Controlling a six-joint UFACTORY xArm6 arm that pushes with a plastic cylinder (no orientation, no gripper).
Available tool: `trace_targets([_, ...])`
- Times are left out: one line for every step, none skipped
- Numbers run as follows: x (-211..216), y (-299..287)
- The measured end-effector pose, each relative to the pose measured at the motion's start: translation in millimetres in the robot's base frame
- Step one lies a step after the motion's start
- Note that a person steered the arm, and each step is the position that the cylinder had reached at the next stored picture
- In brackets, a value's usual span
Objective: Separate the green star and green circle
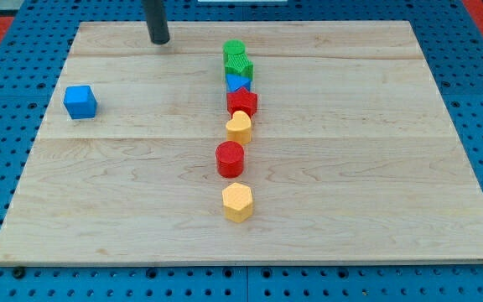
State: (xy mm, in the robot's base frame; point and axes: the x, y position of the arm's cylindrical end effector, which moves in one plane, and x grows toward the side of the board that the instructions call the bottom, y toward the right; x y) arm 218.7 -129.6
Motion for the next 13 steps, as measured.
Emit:
trace_targets([-25.5, 14.2])
trace_targets([-27.1, 15.7])
trace_targets([-27.1, 15.0])
trace_targets([-26.4, 13.3])
trace_targets([-26.0, 70.8])
trace_targets([-25.7, 128.3])
trace_targets([-25.8, 128.3])
trace_targets([-25.8, 128.3])
trace_targets([-16.1, 202.4])
trace_targets([2.4, 232.1])
trace_targets([15.6, 218.9])
trace_targets([52.7, 181.5])
trace_targets([51.1, 108.1])
